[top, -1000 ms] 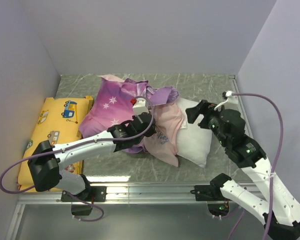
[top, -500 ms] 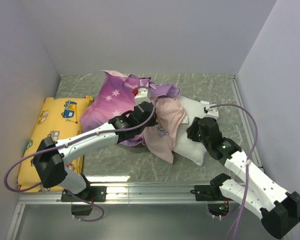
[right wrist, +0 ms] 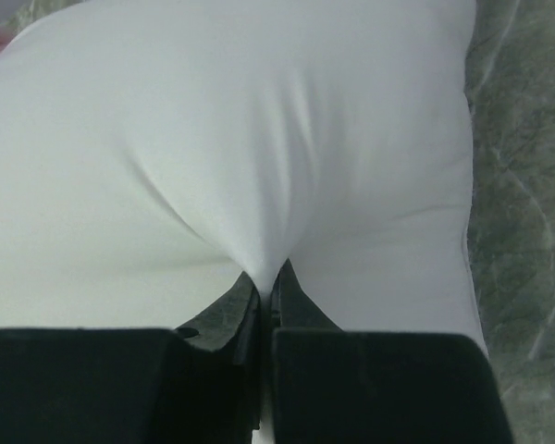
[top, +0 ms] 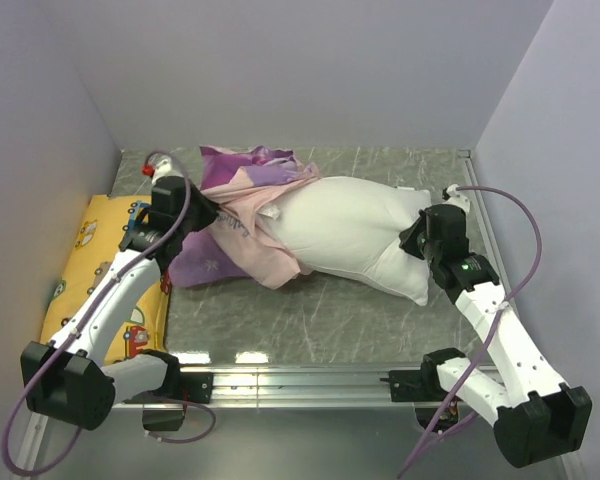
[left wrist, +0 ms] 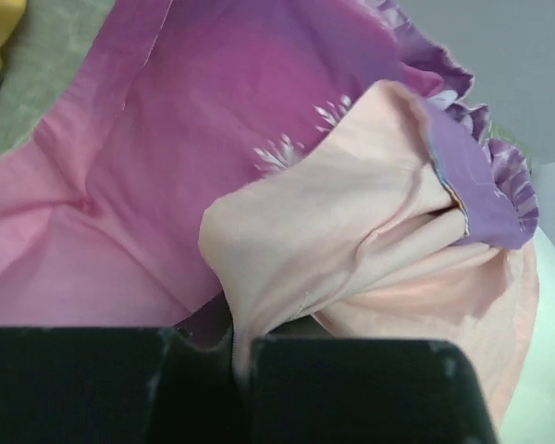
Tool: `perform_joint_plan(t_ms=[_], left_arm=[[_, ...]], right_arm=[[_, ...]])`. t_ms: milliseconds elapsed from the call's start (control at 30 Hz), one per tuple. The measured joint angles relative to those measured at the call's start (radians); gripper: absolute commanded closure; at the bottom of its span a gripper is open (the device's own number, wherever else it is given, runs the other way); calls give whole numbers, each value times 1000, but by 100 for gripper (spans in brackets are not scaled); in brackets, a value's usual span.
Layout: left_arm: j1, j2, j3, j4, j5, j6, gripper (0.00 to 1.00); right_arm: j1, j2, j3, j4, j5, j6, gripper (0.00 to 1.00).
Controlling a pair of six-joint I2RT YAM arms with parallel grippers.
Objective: Remove the pillowcase from the pillow
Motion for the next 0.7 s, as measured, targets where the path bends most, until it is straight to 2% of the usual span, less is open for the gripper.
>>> perform_joint_plan(t_ms=[100, 167, 233, 267, 367, 433, 467, 567, 700], left_arm=[[93, -21, -79, 10, 131, -13, 100], [108, -20, -127, 38, 185, -27, 100], [89, -20, -168, 80, 198, -38, 99], [65, -20, -183, 99, 187, -39, 100], [-26, 1, -201, 143, 136, -47, 99], [-78, 25, -204, 174, 102, -55, 100], [-93, 32, -209, 187, 90, -58, 100], [-121, 45, -225, 220, 69, -69, 100], [-140, 47, -235, 243, 49, -83, 100]], right_arm=[[-34, -6, 0, -12, -64, -1, 100], [-43, -6, 0, -26, -82, -8, 98], [-55, -6, 0, -40, -94, -21, 76], [-57, -9, 0, -47, -97, -29, 55], [-29, -43, 11, -83, -57, -66, 32], [32, -75, 42, -105, -30, -84, 27], [82, -90, 67, -109, -16, -93, 23], [254, -119, 133, -84, 13, -115, 18], [457, -82, 143, -50, 62, -137, 11]])
